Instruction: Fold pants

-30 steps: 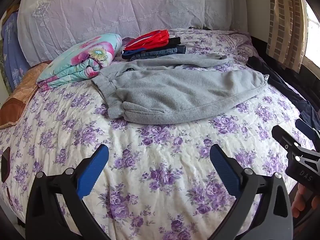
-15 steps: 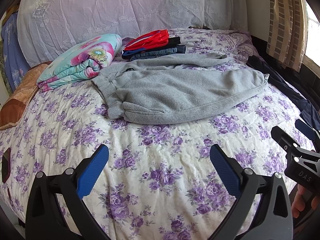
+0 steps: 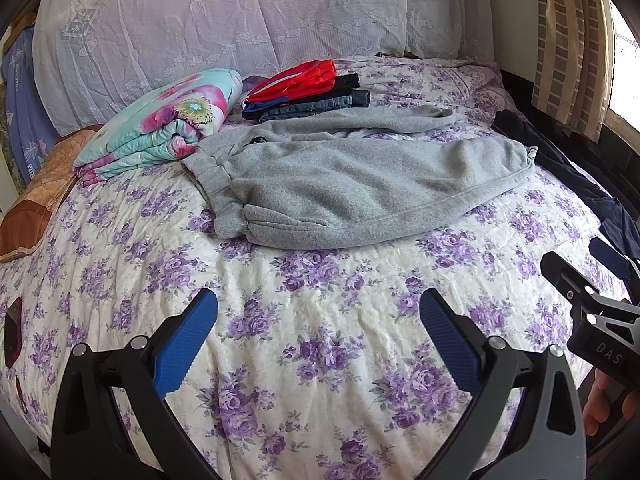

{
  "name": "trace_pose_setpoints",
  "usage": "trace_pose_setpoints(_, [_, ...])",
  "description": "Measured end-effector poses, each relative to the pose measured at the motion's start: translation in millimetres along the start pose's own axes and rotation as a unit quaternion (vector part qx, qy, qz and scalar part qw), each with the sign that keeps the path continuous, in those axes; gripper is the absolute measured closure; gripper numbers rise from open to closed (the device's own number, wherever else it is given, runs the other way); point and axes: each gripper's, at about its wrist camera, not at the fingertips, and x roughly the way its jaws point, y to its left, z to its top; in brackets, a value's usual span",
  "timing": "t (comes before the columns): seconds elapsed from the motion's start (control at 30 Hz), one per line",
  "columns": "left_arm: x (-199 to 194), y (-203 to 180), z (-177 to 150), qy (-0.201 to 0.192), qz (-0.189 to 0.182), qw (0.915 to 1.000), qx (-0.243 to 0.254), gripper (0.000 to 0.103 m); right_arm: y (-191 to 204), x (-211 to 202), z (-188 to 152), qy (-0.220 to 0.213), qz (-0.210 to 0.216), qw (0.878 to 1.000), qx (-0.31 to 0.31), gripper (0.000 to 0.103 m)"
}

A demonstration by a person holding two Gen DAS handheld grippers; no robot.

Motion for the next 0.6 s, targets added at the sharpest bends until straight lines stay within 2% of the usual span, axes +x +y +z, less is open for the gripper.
trace_pose_setpoints(0.6, [0.0,-0.5,-0.1,0.001,0.000,1.0000,0.001,0.004,2.0,-0.7,2.6,0.001,0.000,1.000,0.000,0.003])
